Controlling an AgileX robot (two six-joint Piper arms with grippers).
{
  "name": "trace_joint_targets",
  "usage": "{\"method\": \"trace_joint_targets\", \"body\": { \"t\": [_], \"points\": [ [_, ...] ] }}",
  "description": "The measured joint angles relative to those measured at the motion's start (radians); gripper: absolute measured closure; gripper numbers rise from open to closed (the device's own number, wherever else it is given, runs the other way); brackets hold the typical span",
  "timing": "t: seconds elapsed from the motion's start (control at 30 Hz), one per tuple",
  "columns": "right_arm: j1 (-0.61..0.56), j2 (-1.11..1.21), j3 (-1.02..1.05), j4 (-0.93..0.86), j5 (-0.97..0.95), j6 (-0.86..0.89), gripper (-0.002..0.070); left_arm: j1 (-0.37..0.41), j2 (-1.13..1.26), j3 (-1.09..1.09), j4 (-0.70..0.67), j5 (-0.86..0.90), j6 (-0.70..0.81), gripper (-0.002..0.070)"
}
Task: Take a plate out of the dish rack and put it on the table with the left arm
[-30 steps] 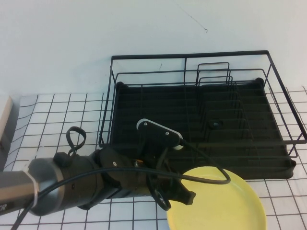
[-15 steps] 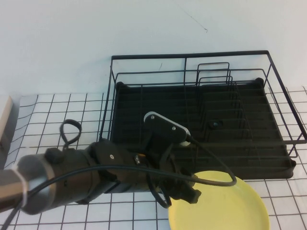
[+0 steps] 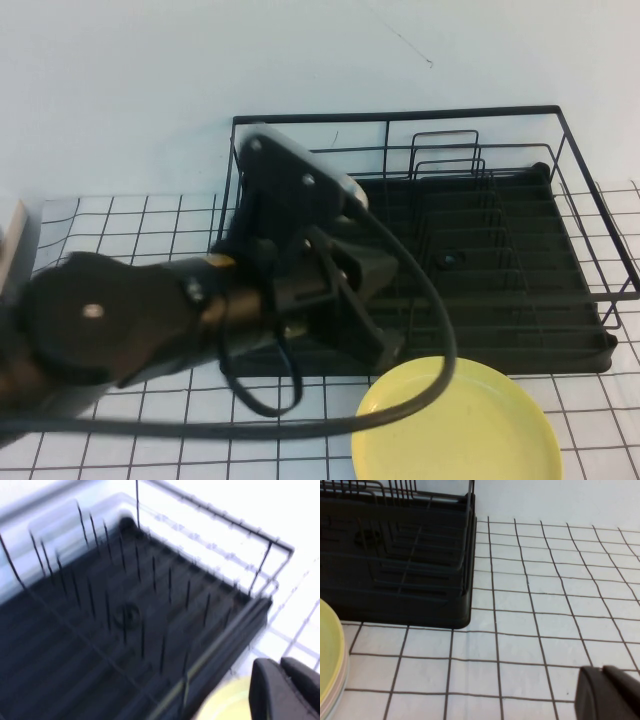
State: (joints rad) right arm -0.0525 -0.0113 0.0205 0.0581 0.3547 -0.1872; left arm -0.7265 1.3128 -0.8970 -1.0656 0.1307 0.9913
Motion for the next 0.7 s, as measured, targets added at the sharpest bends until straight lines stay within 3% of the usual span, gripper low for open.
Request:
{"method": "trace_joint_targets", "body": {
  "t": [0.43, 0.57, 0.7],
  "points": [
    [0.0, 0.0, 0.0, 0.0, 0.0, 0.0, 0.0679, 0.0, -0.124, 0.0, -0.009, -0.015, 0.021, 0.0676],
    [0.0, 0.0, 0.0, 0.002, 0.0, 0.0, 0.0679, 0.0, -0.144, 0.014, 0.043, -0.013, 0.073, 0.0676],
    [0.0, 0.0, 0.0, 0.002, 0.0, 0.0, 0.0679, 0.052, -0.282, 0.101, 0.077, -0.011, 0.109, 0.0676]
  ]
}}
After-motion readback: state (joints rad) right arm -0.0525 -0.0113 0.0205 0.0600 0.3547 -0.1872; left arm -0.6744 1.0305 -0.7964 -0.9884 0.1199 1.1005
